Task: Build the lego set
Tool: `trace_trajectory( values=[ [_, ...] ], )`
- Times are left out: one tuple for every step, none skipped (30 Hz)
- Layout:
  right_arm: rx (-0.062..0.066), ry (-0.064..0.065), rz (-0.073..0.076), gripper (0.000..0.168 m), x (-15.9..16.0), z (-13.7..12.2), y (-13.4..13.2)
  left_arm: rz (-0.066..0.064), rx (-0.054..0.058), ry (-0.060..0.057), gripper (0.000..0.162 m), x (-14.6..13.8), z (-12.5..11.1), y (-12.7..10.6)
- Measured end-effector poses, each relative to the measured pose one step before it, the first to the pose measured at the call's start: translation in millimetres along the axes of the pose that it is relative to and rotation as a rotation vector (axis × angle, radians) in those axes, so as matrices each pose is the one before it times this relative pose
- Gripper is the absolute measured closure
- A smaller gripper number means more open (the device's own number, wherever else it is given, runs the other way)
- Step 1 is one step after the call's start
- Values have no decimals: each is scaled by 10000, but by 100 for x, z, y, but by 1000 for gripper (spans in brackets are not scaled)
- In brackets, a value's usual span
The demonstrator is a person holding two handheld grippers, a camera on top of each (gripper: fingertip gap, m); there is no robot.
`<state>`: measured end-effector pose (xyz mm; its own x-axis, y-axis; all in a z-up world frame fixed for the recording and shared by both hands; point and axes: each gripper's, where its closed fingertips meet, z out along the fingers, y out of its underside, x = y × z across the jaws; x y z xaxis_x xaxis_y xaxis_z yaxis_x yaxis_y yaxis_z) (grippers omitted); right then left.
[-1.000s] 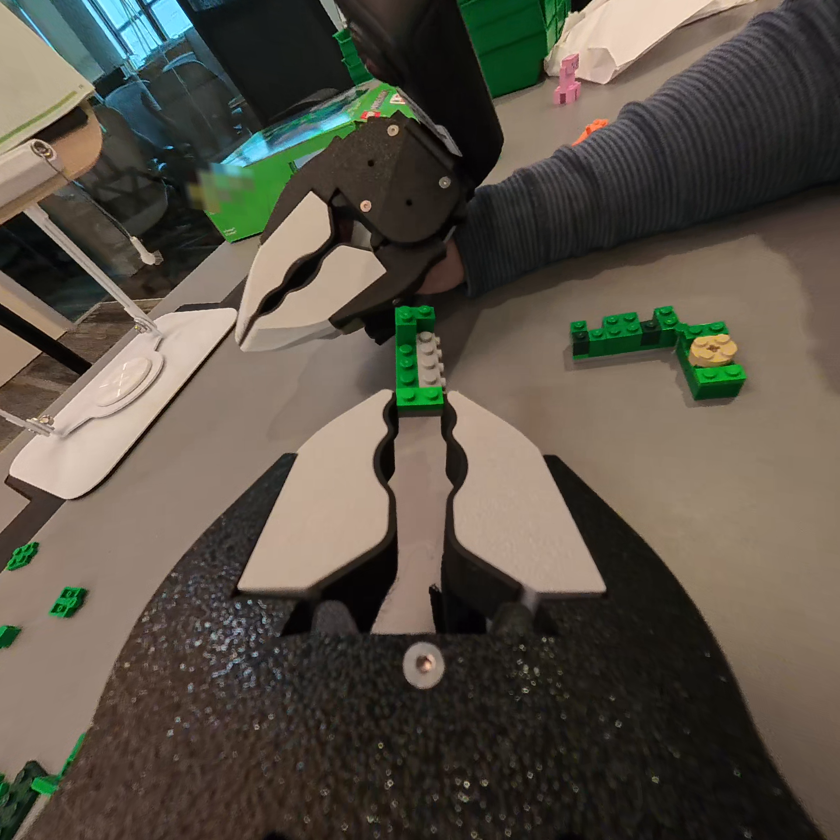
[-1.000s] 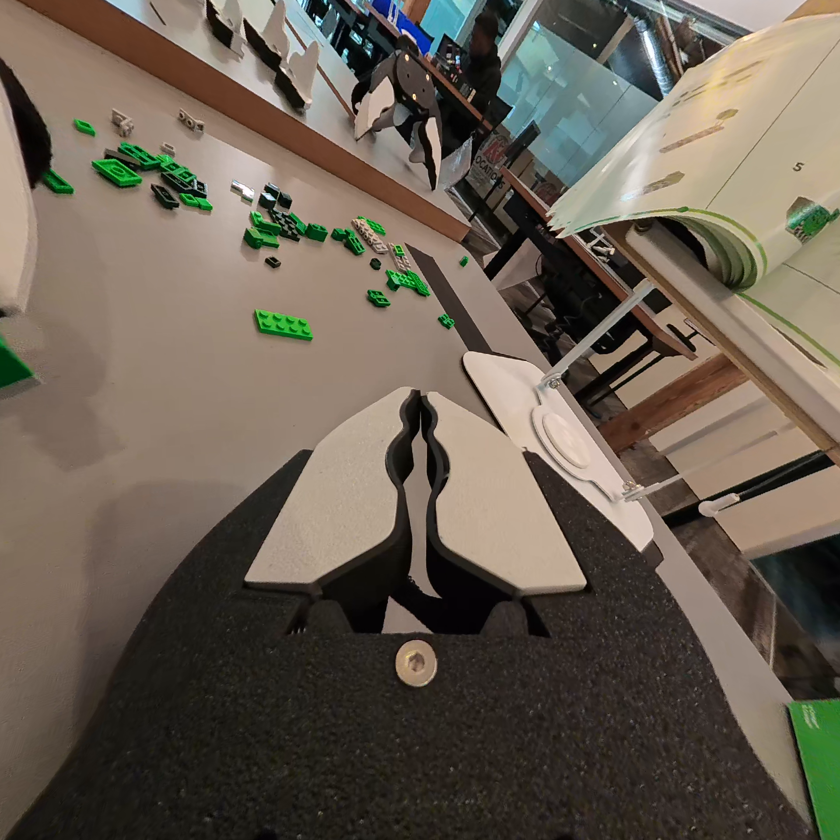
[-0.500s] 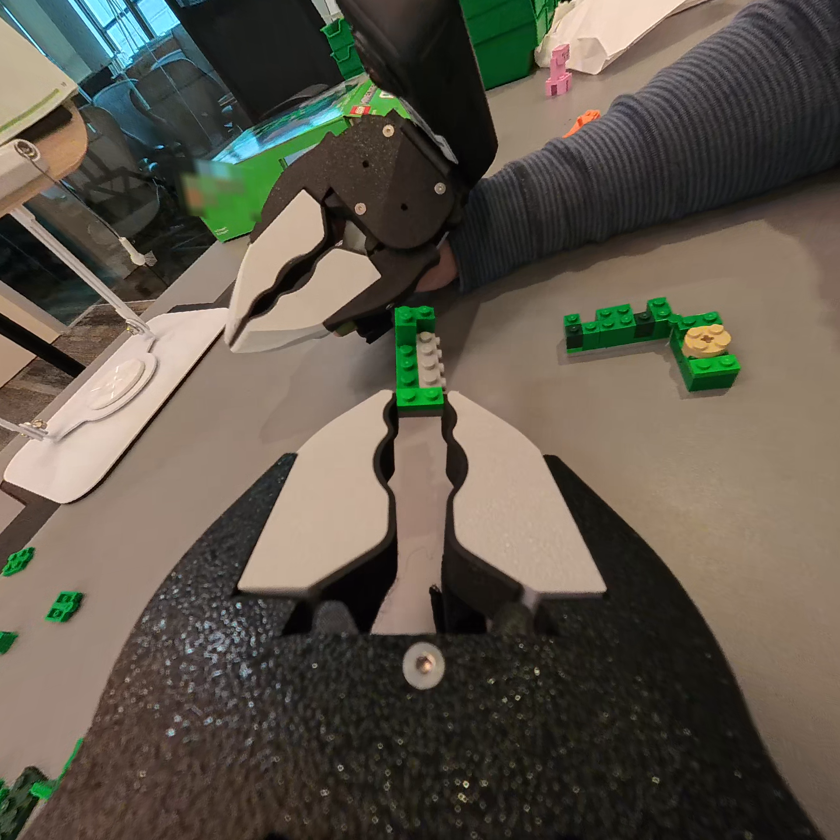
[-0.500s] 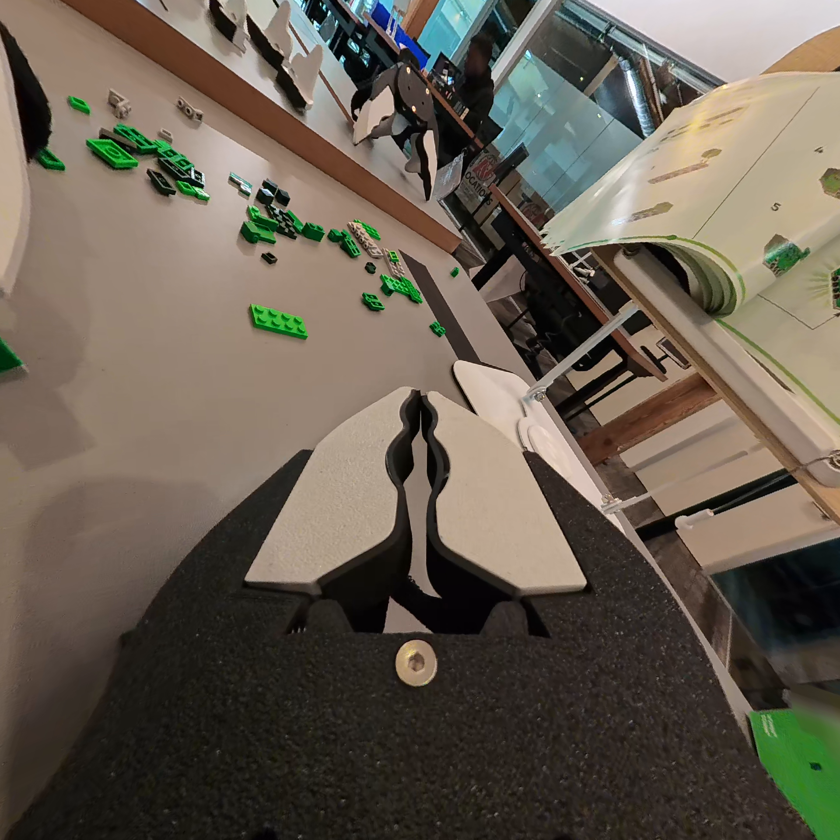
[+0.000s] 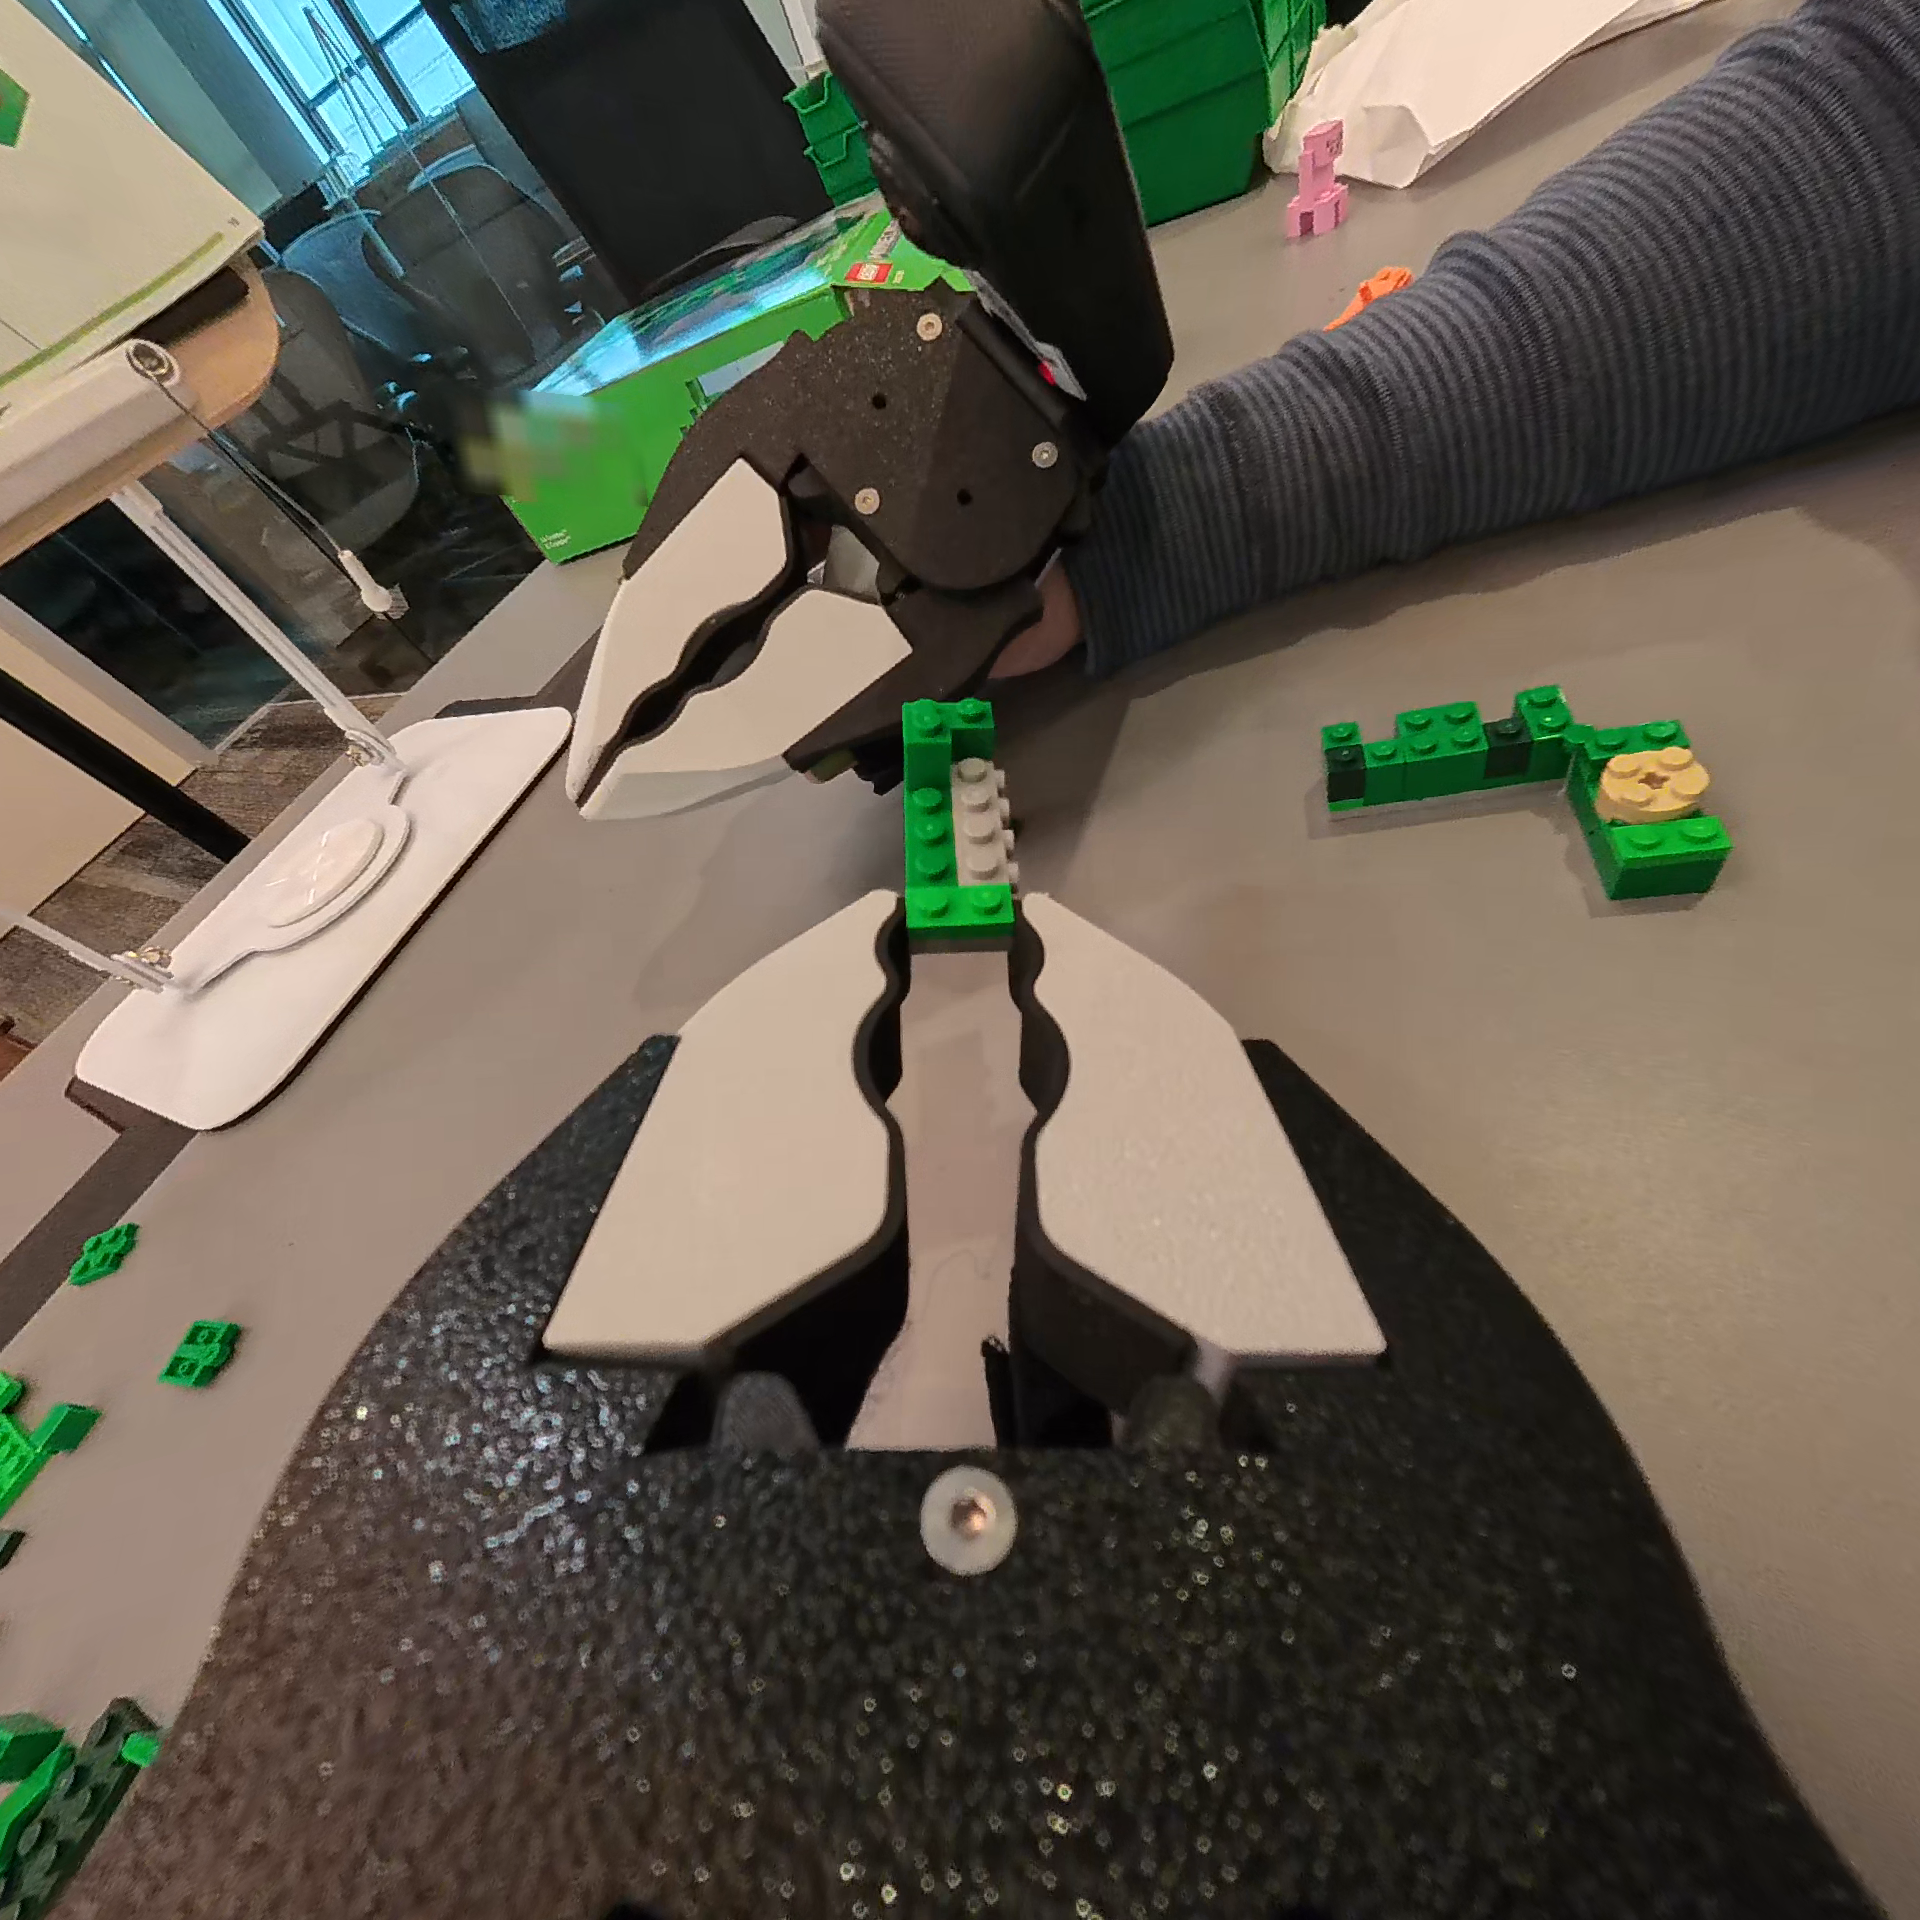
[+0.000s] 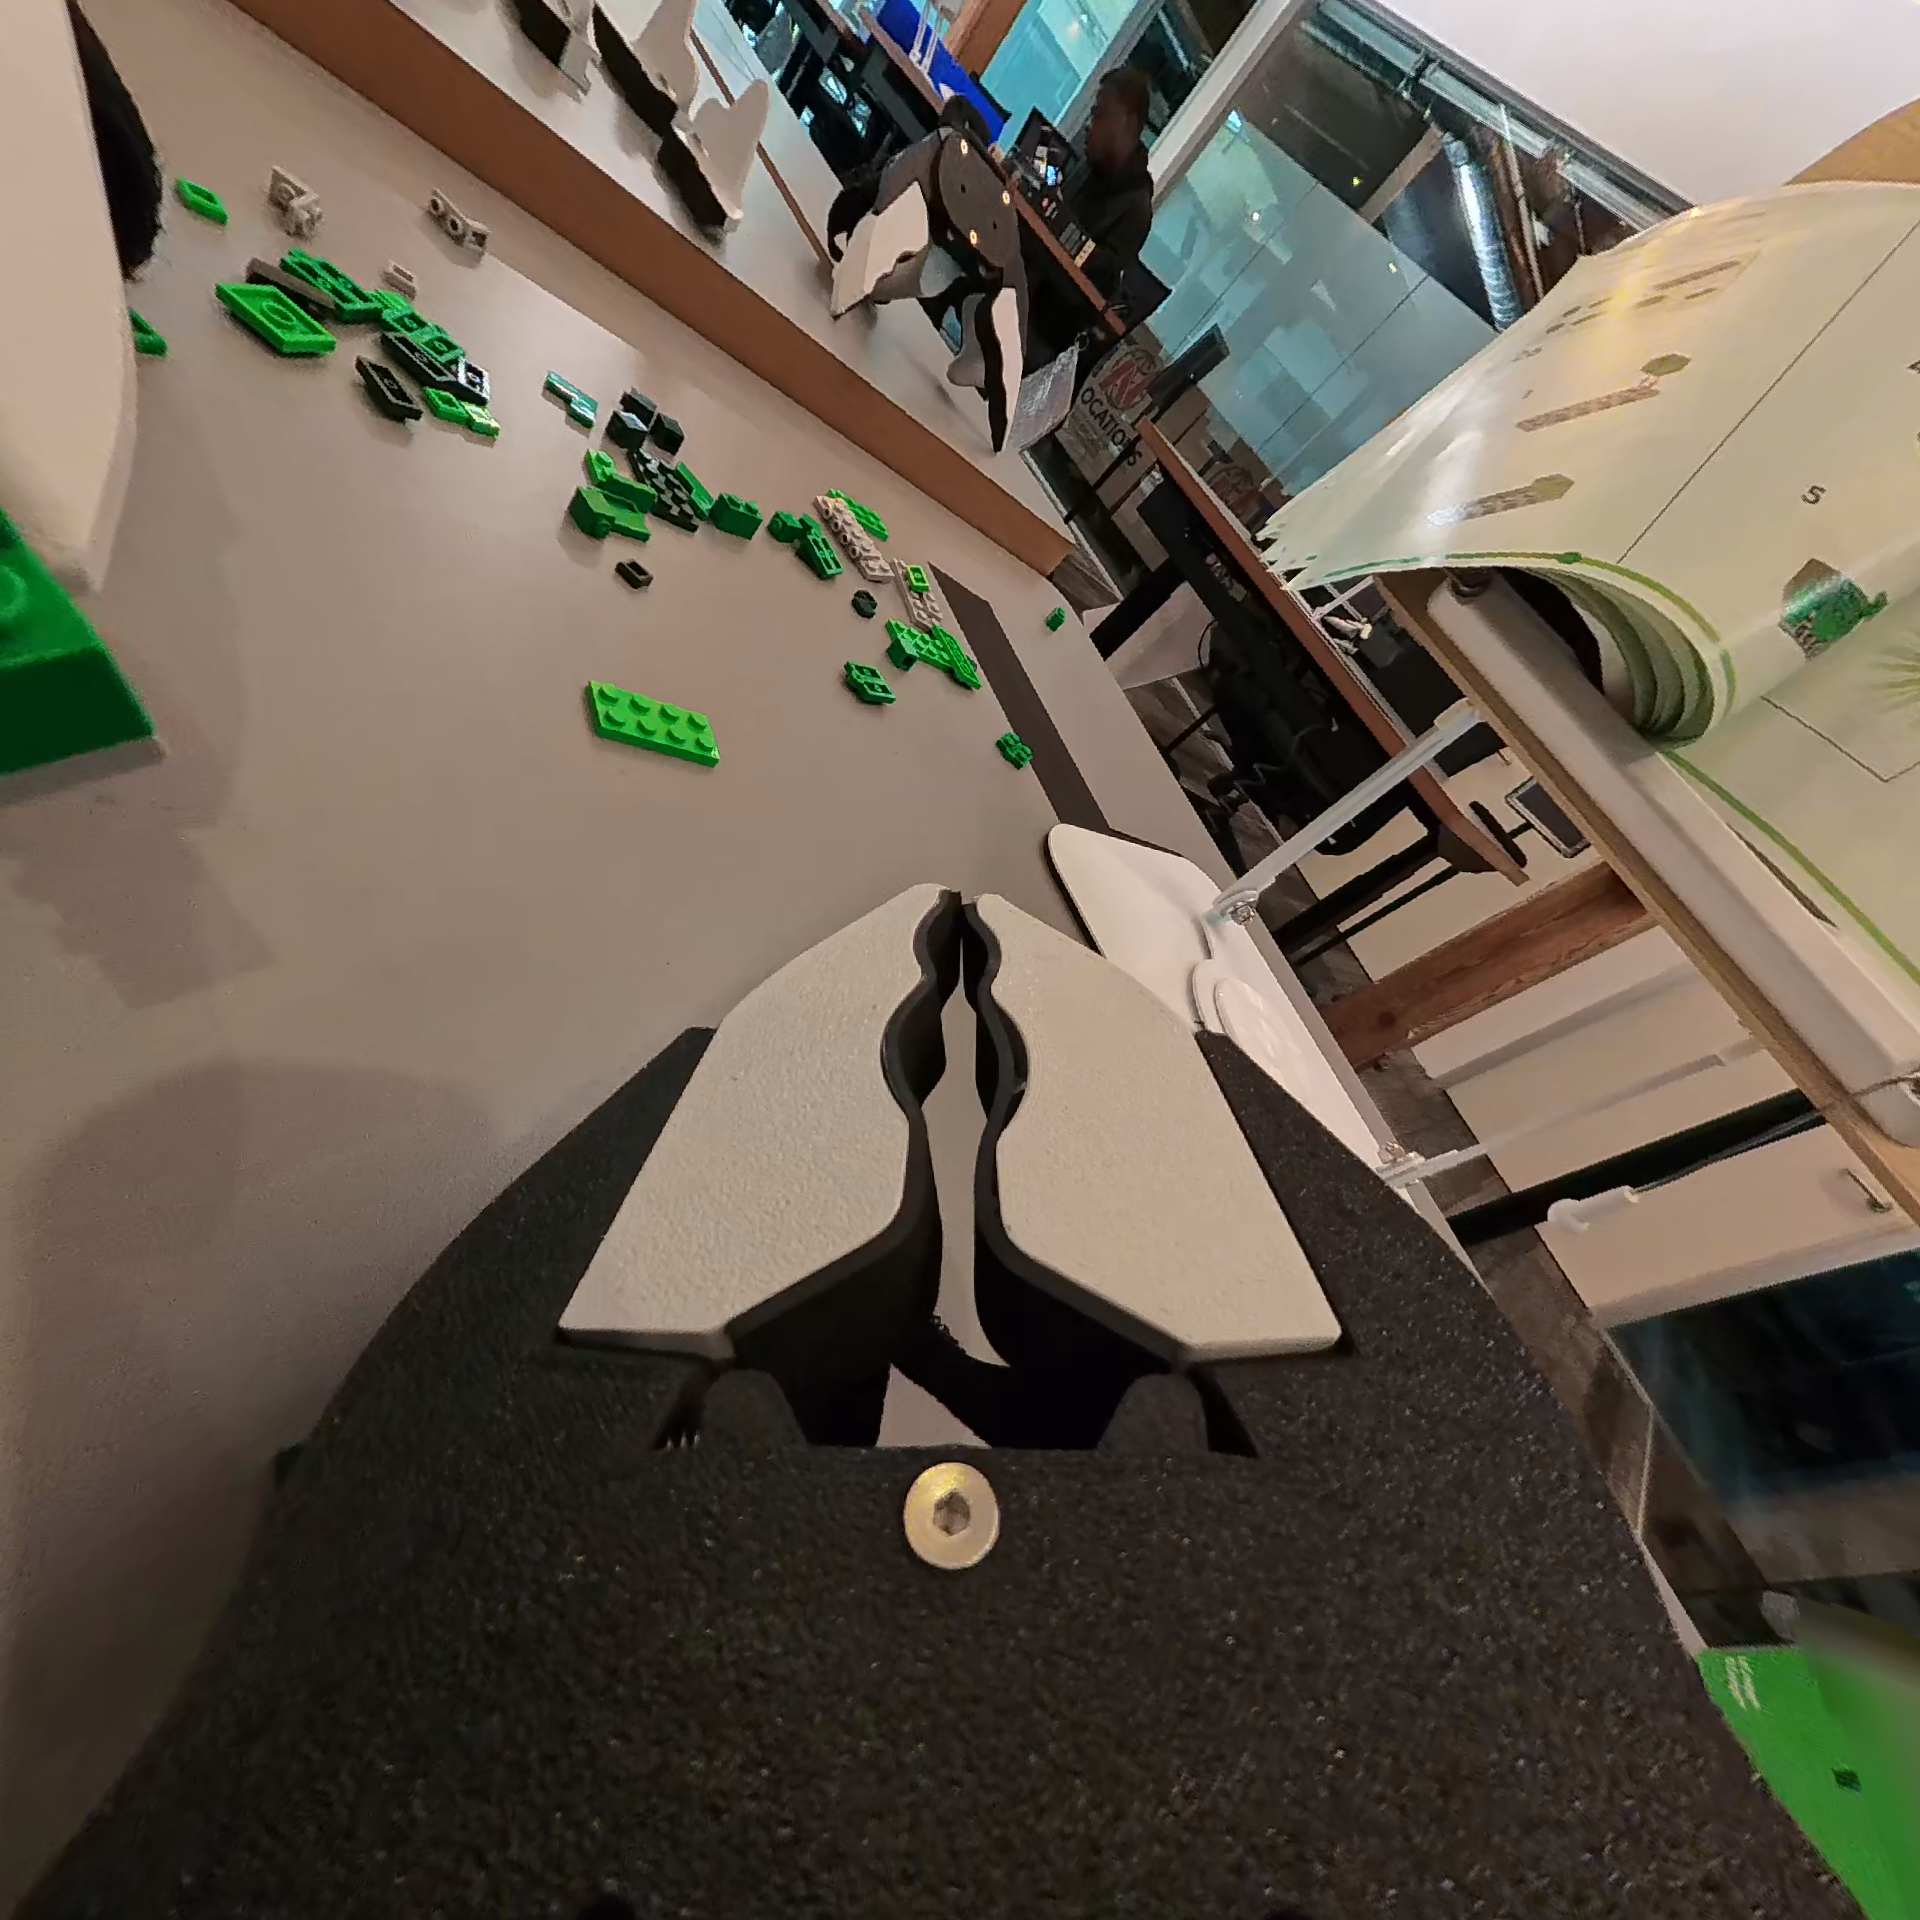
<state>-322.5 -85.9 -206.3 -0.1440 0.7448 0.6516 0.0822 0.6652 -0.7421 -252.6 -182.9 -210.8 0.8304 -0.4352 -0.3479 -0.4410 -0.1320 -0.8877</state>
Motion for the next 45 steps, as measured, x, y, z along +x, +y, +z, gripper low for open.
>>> trace_trajectory(
  values=[
    [-9, -6, -19, 168, -28, 8, 6, 13, -7, 8, 145, 25, 8, 18],
    [-12, -6, -18, 168, -20, 15, 15, 8, -9, 7, 145, 14, 21, 9],
    [-13, -4, -19, 168, -24, 15, 10, 6, -9, 8, 145, 22, 13, 10],
    [-11, -6, -19, 168, -28, 7, 8, 6, -5, 6, 145, 1, 20, 22],
    [-7, -6, -20, 168, -20, 9, 9, 8, -10, 3, 145, 5, 8, 16],
    [-7, -9, -20, 168, -25, 8, -4, 7, -11, 3, 145, 9, 10, 26],
    [-11, -6, -18, 168, -21, 7, 14, 1, -3, 11, 145, 18, 10, -2],
    [-9, -6, -17, 168, -23, 8, 12, -2, -6, 16, 145, 25, 20, 10],
    [-10, -9, -14, 168, -26, 17, 12, 3, -6, 6, 145, 4, 8, 15],
    [-9, -9, -16, 168, -20, 6, 4, 5, 1, 1, 145, 10, -5, -4],
    [-6, -10, -19, 168, -33, 10, 2, 2, 3, 9, 145, 18, 6, -9],
    [-7, -8, -22, 168, -22, -1, 10, 2, -2, 11, 145, 12, 11, 10],
    [-11, -9, -23, 168, -34, 18, 14, 7, -9, 5, 145, 17, 12, 10],
    [-10, -9, -24, 168, -28, 8, 6, 11, -6, 0, 145, 12, 6, 8],
    [-8, -7, -20, 168, -28, 9, 3, 6, 0, 4, 145, 9, 3, -4],
    [-8, -5, -12, 168, -17, 7, 3, 8, 8, -5, 145, -4, -3, -22],
    [-3, -1, -7, 168, -10, 0, 4, 29, 28, -33, 145, -27, -33, -55],
    [1, 2, -1, 168, 3, 1, -1, 53, 64, -57, 145, -52, -66, -126],
    [0, 4, 5, 168, 7, -11, -7, 50, 78, -57, 145, -46, -87, -137],
    [-2, 3, 8, 168, 7, 8, 8, 27, 65, -52, 145, -54, -64, -108],
    [-1, -1, 6, 168, 0, -2, -6, 4, 36, -40, 145, -56, -43, -58],
    [-1, 1, 0, 168, 1, 0, 1, -11, 10, -17, 145, -39, -15, -7],
    [-2, -1, -4, 168, -5, 0, 10, -22, -8, 7, 145, -8, 2, 22],
    [-5, -3, -9, 168, -12, -2, -8, -14, -21, 21, 145, 28, 27, 41],
    [-6, -5, -13, 168, -16, 10, 14, 8, -22, 16, 145, 34, 27, 30],
    [-8, -8, -17, 168, -24, 9, 10, 29, -16, 6, 145, 32, 20, 14],
    [-8, -8, -22, 168, -29, 9, 4, 30, -14, 4, 145, 28, 22, 12],
    [-9, -8, -25, 168, -27, 8, 4, 22, -11, 0, 145, 21, 9, 4],
    [-11, -10, -24, 168, -36, 9, 14, 15, -1, -3, 145, 6, -3, -7],
    [-12, -7, -22, 168, -27, 6, 8, 15, 13, -17, 145, -15, -17, -27],
    [-8, -7, -19, 168, -20, 18, 9, 24, 32, -36, 145, -33, -42, -57],
    [-4, -8, -15, 168, -27, 2, 6, 21, 40, -42, 145, -51, -43, -71],
    [-1, -3, -13, 168, -8, 2, 1, 2, 31, -30, 145, -44, -36, -43],
    [1, 4, -10, 168, -9, 5, 5, -15, 13, -12, 145, -34, -24, -6],
    [1, -1, -6, 168, -4, 1, -8, -14, 4, -8, 145, -20, -6, -5],
    [-4, 3, -1, 168, 4, -3, 6, -3, 3, 2, 145, 4, 2, -3],
    [-5, 1, 0, 168, 3, 6, 5, 6, -6, 5, 145, 14, 2, 12],
    [-2, 0, -2, 168, -4, 10, 8, 5, -16, 9, 145, 16, 15, 32],
    [-3, 0, -1, 168, 1, -2, 4, 0, -16, 11, 145, 22, 15, 32],
    [-1, -1, -2, 168, 0, -1, 2, -3, -11, 16, 145, 27, 16, 17],
    [-1, -1, -4, 168, -4, 11, 7, -1, -5, 11, 145, 7, 14, 5],
    [-3, -3, -6, 168, -7, -2, -3, 2, -6, 4, 145, 16, 2, 12],
    [-5, -4, -8, 168, -5, 8, 13, -2, -5, 6, 145, 8, 8, 14],
    [-5, -5, -10, 168, -13, 8, 6, -7, -5, 10, 145, 5, 2, 10],
    [-4, -4, -10, 168, -10, 9, 5, -5, -7, 10, 145, 7, 13, 6]
  ],
)
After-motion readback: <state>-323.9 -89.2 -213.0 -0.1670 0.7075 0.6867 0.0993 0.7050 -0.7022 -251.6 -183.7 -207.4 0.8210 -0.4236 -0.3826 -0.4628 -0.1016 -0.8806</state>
